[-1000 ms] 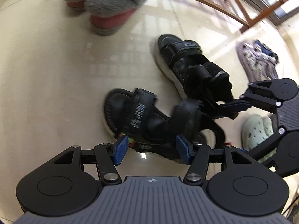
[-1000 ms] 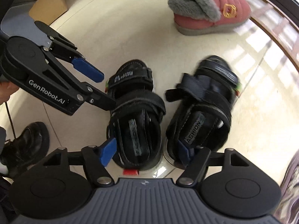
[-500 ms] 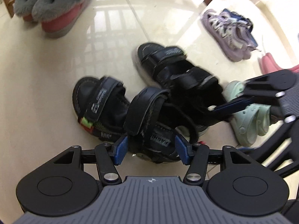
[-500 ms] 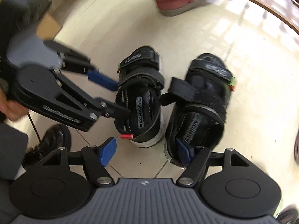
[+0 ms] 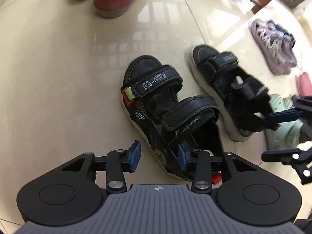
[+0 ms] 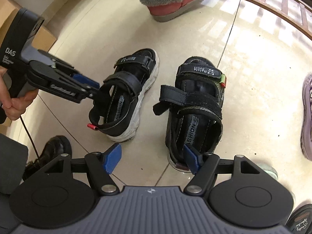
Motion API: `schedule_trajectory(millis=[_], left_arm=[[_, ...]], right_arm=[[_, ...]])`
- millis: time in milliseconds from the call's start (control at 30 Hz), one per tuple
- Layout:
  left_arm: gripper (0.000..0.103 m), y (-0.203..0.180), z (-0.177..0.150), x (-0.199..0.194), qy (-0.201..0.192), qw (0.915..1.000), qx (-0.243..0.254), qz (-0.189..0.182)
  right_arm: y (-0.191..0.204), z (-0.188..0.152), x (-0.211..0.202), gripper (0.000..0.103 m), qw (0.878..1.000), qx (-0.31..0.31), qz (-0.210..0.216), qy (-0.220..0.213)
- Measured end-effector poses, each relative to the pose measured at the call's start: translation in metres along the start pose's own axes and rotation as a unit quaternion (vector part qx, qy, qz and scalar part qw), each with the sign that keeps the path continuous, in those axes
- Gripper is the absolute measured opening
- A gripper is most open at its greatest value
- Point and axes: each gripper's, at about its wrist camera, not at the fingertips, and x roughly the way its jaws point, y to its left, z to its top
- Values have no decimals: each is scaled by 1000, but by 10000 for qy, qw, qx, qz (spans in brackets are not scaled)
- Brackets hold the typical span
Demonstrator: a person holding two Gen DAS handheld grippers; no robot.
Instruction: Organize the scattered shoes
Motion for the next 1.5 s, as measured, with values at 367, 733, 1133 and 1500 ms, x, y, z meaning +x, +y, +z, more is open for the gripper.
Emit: schedule_trajectory(millis=[367,733,1133,1500], left_arm=[[42,-60,13,-15,-458,9909,810,-971],[36,-77,25,30,-135,9945,581,-866],[36,-66,34,46,-105,9914,-92,-1298],[23,-58,36,54,-166,9861,-278,-1632]], right_arm=[[-14,12,-24,55,9961,140,-718,-500],[-31,28,-17,31,9946,245,-800,-610],[-48,29,0,34,9937,598,-756,-574],[-52,25,2,35,9923,806,-693,-638]])
